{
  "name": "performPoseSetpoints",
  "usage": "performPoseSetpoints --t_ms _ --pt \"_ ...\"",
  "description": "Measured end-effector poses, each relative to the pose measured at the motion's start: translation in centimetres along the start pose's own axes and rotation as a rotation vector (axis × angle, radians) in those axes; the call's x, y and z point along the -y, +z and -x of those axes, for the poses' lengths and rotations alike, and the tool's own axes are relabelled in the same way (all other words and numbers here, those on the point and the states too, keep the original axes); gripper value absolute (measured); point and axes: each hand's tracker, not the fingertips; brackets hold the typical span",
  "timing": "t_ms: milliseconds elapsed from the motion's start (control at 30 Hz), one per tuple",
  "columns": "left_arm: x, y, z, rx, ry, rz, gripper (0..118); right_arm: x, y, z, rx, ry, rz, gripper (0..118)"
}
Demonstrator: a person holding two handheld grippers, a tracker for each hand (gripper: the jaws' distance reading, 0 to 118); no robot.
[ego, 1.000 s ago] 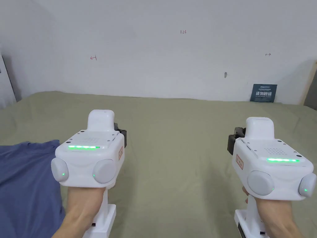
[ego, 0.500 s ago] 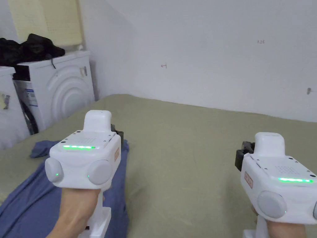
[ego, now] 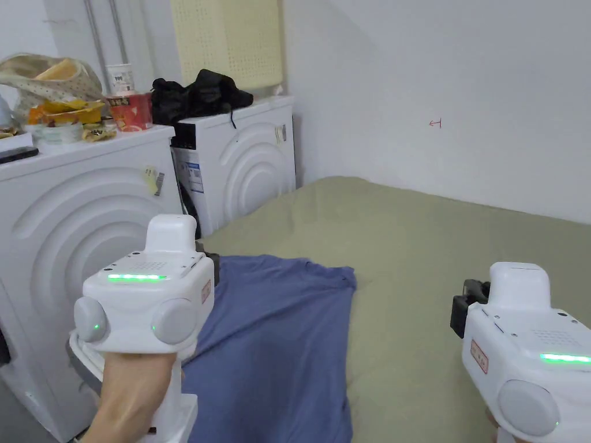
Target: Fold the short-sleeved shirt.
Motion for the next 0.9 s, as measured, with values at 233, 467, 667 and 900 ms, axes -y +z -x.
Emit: performPoseSetpoints --t_ms 233,467,667,900 --pt "1.7 -7.3 -2.5 0.064 0.009 0.133 0 2.2 -2.1 -0.1 0.012 0.025 0.058 0" --pt "4.6 -20.4 -6.3 0.180 -0.006 0.372 0 6.0 -5.8 0.4 0.003 0.068 0.154 0" --pt "7.6 -27.8 -8.3 0.241 -0.013 0.582 0 8.5 -8.0 0.6 -0.011 0.068 0.214 0" --pt "8.5 -30.0 -10.8 0.359 -0.152 0.688 118 9.9 -8.5 0.4 -0.011 0.072 0.257 0"
